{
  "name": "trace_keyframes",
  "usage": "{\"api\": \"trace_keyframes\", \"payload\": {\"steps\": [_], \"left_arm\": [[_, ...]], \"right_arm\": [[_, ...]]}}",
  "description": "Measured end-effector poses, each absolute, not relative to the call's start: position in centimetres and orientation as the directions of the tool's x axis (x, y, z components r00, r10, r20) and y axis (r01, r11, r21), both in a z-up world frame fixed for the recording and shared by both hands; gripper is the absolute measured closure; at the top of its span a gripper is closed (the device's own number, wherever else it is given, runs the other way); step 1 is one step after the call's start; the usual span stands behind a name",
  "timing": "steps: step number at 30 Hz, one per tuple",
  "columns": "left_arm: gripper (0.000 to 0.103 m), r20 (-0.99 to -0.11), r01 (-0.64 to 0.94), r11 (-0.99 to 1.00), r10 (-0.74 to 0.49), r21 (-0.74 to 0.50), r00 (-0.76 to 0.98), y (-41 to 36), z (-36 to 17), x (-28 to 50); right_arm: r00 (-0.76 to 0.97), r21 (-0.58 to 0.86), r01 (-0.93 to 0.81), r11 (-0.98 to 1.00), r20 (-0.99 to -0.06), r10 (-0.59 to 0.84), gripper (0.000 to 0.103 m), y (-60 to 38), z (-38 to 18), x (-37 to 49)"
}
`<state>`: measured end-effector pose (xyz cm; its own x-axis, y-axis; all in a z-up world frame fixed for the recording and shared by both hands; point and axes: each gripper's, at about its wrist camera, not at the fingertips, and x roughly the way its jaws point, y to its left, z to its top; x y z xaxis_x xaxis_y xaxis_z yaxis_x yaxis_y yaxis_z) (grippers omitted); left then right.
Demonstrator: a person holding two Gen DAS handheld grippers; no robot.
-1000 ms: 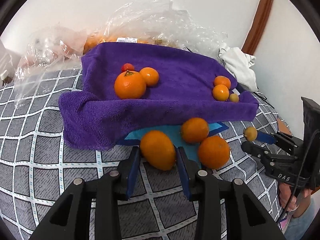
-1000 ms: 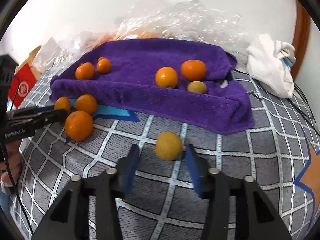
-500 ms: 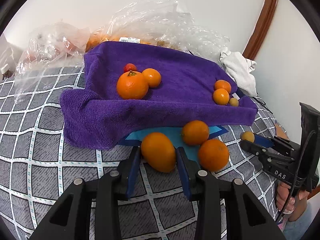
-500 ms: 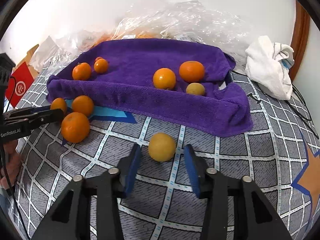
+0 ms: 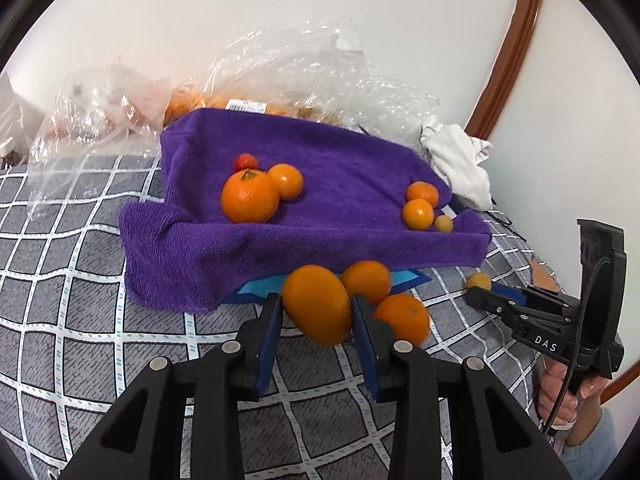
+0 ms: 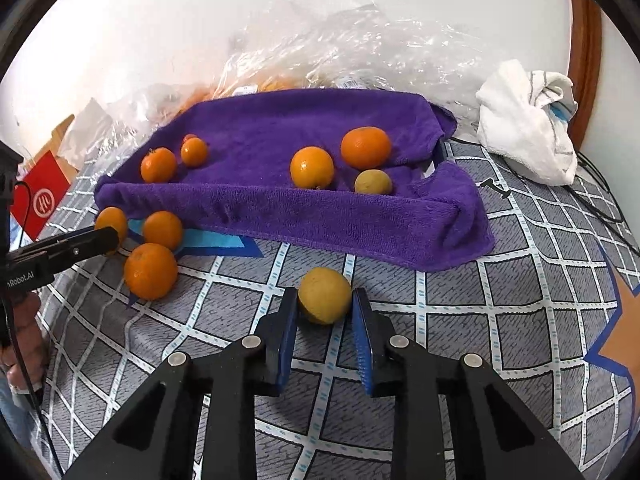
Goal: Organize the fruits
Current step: 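Grasp the large oval tangerine in front of the towel with the left tool, then lift and carry both held fruits over the purple towel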
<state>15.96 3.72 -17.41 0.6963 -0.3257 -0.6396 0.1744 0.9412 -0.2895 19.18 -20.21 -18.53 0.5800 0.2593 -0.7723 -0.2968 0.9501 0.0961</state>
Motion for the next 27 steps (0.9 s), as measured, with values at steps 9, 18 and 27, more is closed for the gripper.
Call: {"api": "trace_keyframes", "payload": {"steps": [9,18,27], "left_arm": [[0.070,-0.603,0.192,0.938,-0.333,-0.288,0.725,3.8,-16.6,15.4],[0.070,-0.580,0.206,0.945,-0.319,-0.253,0.749,3.8,-16.2,15.0],[0.070,-0.572,0.228,0.945,-0.325,-0.236,0.753,3.1,-16.0,14.8]], "right_arm": [[0.595,0.113,-0.292,0.950,-0.756,0.273,0.076,-20.4,-18.0,18.9],[0.602,0.166,-0.297,0.940,-0.732,0.319,0.076,-21.2,-17.8,18.6],[0.603,0.198,-0.288,0.937,-0.723,0.338,0.076,-21.7,-17.6,18.6]]}}
